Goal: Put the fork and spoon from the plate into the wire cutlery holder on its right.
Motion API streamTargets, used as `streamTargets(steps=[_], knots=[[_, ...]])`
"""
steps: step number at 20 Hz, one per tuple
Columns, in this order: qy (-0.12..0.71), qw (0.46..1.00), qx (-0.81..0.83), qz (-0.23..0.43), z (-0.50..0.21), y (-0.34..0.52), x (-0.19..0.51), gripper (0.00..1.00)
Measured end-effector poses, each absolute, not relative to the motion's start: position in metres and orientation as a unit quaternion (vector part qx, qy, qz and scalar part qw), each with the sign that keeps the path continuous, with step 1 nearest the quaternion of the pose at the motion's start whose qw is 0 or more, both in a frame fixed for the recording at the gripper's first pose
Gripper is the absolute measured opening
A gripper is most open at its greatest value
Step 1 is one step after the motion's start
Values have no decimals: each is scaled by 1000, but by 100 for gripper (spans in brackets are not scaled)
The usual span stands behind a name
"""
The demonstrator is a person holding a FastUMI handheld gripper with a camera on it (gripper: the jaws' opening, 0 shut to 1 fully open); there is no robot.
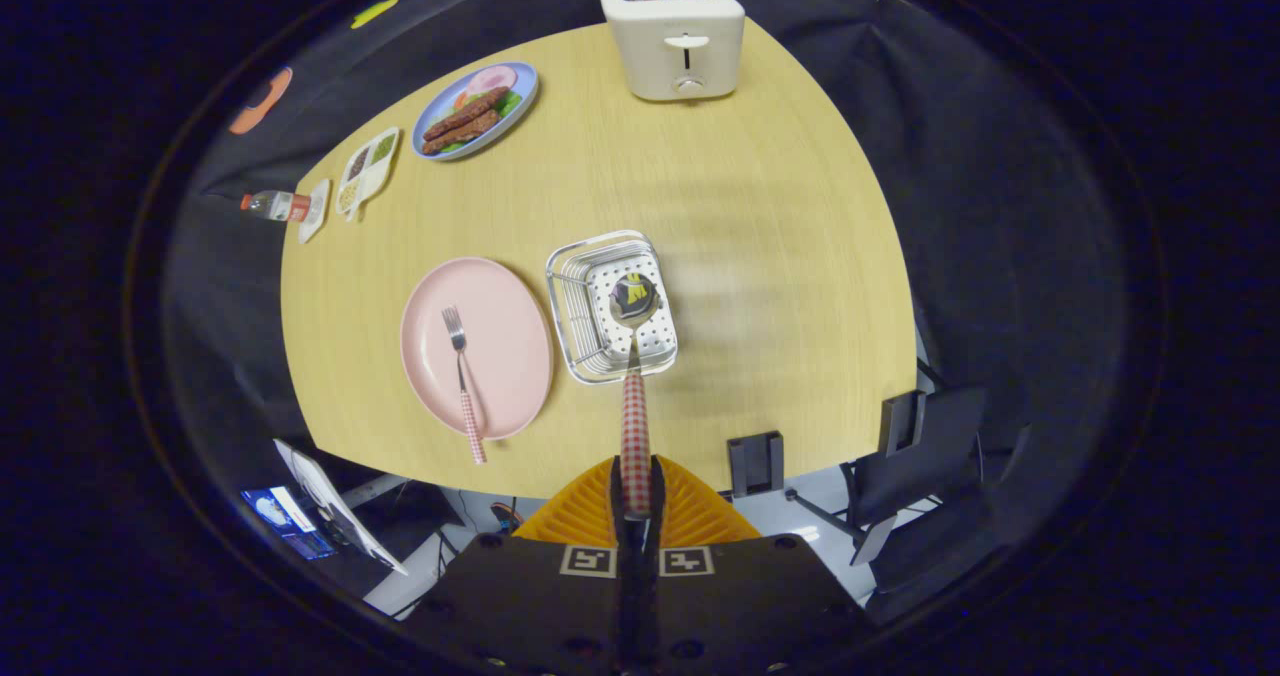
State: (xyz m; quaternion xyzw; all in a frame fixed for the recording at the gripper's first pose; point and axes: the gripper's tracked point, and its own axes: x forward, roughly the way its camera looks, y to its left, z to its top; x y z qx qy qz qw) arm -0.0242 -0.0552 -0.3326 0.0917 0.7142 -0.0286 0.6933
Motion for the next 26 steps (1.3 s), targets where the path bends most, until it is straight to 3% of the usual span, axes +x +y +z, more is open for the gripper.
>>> streamTargets(steps=[5,9,11,14,16,22,26], knots=[[719,687,97,-42,-350,-60,-12,3],[707,700,94,-45,-344,-61,-4,18],[695,712,93,-48,-337,-62,0,30],[672,733,90,-46,-321,-57,3,74],[649,756,76,-36,-305,-46,4,83],[610,791,28,28,-288,33,-11,94],[646,760,30,64,-338,97,-50,97]])
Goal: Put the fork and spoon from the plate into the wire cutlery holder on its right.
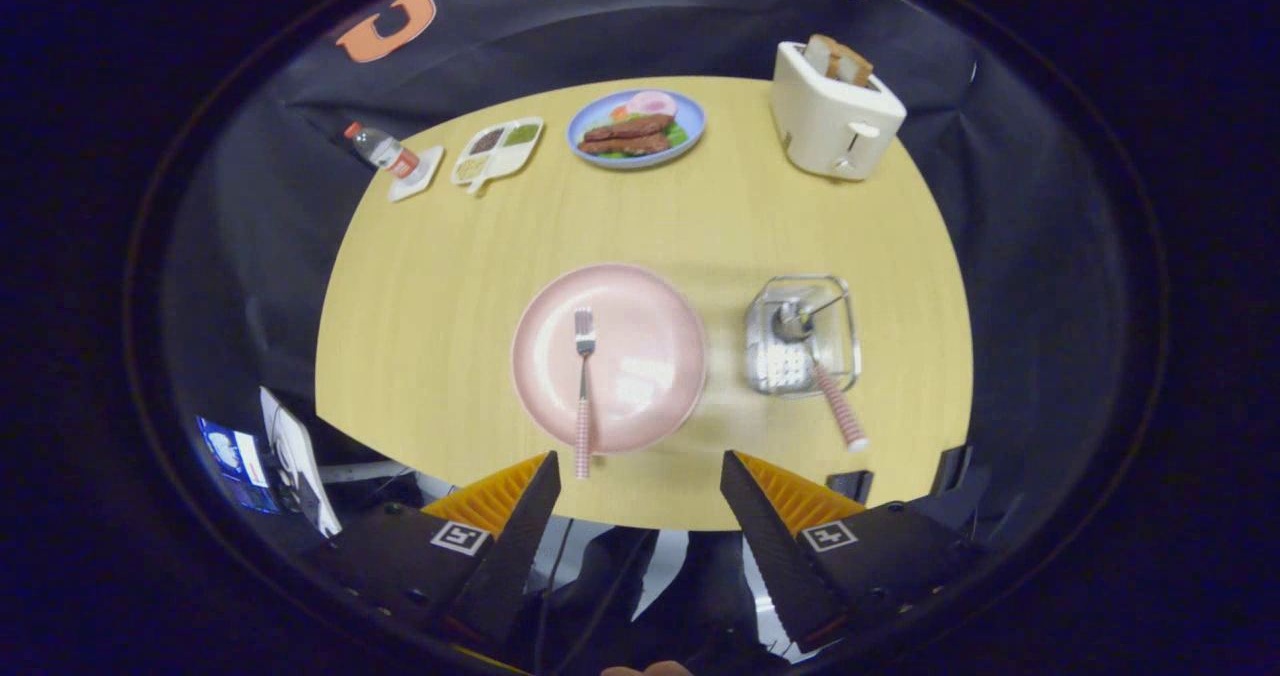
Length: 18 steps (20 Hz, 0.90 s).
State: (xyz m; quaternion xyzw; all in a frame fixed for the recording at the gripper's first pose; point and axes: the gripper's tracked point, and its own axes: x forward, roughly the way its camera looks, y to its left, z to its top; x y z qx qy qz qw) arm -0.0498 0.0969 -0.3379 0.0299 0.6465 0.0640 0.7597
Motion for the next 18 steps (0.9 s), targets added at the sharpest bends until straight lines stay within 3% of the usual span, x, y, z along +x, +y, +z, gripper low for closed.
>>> streamTargets(steps=[4,12,18], knots=[[684,726,37,62,-392,129,-81,97],[689,724,0,40,-453,145,-75,96],[705,709,-5,31,-478,149,-78,65]])
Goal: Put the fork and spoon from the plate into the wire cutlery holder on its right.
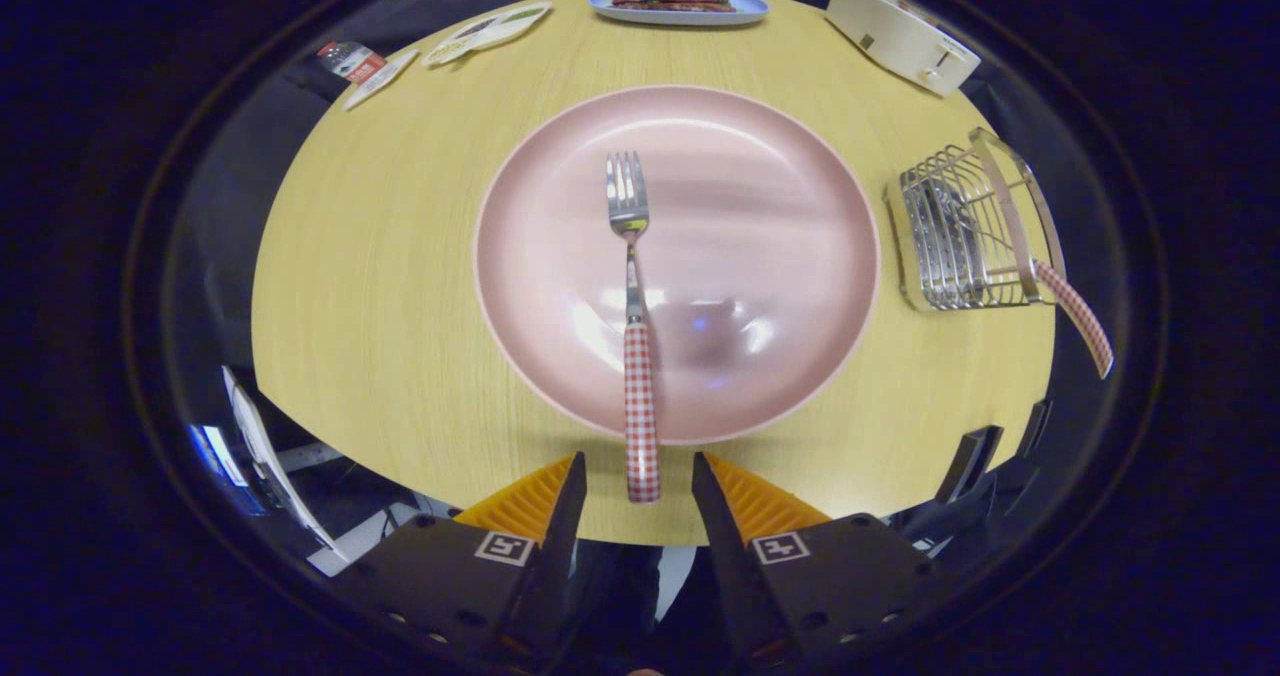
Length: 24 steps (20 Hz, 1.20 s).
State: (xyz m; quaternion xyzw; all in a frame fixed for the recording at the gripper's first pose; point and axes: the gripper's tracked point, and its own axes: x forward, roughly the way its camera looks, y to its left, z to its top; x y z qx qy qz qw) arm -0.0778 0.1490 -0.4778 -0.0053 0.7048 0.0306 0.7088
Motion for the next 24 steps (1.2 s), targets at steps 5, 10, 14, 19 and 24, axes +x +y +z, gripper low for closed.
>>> streamTargets(steps=[5,10,14,19,24], knots=[[710,704,12,13,-482,144,-72,33],[721,692,30,21,-471,152,-70,9],[722,690,35,32,-451,147,-65,5],[715,696,39,52,-409,138,-60,5],[708,702,42,64,-354,118,-53,5]])
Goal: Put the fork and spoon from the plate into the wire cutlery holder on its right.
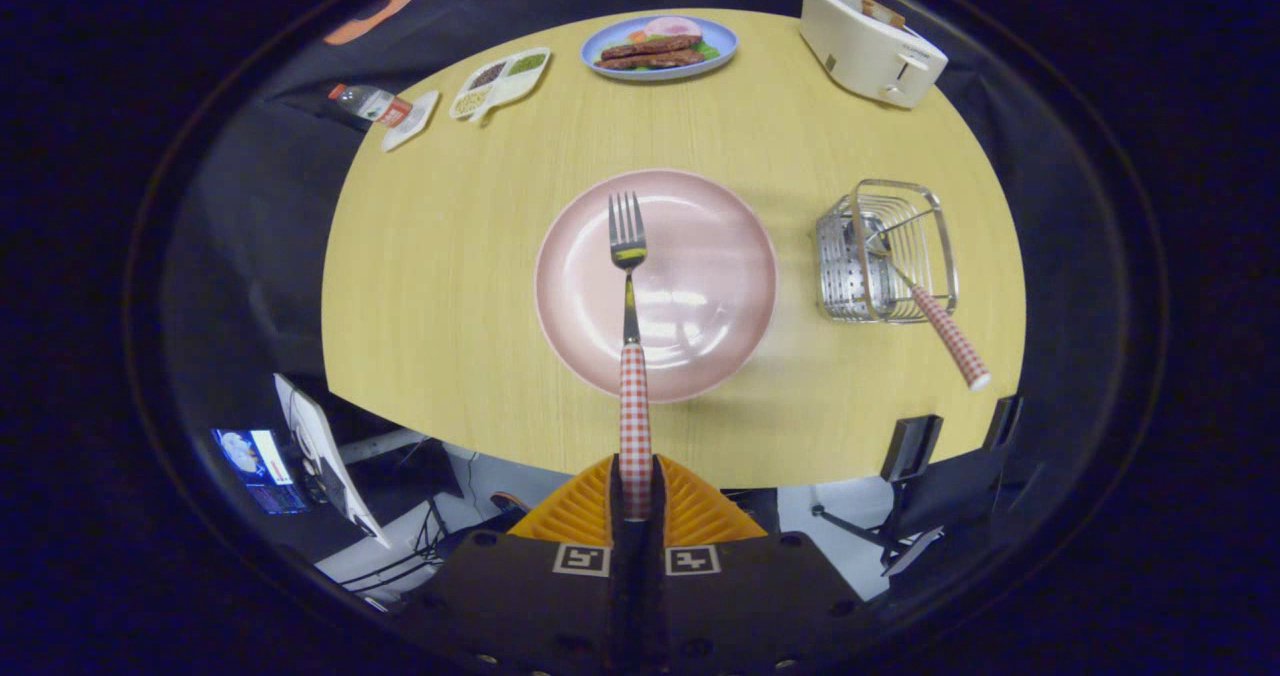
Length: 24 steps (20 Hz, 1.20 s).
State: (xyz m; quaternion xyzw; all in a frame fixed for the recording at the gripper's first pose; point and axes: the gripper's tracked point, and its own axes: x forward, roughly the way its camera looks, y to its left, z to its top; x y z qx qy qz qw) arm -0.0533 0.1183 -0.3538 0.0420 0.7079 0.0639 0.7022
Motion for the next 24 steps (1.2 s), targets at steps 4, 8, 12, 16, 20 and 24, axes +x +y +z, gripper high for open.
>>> streamTargets(steps=[4,8,12,16,20,24], knots=[[696,717,38,36,-319,73,-43,5],[698,714,53,-7,-301,19,-44,5],[716,694,71,-26,-305,-14,-58,5],[732,675,87,-26,-316,-26,-60,5],[737,670,88,-24,-322,-30,-53,5],[738,670,83,-21,-317,-32,-46,7]])
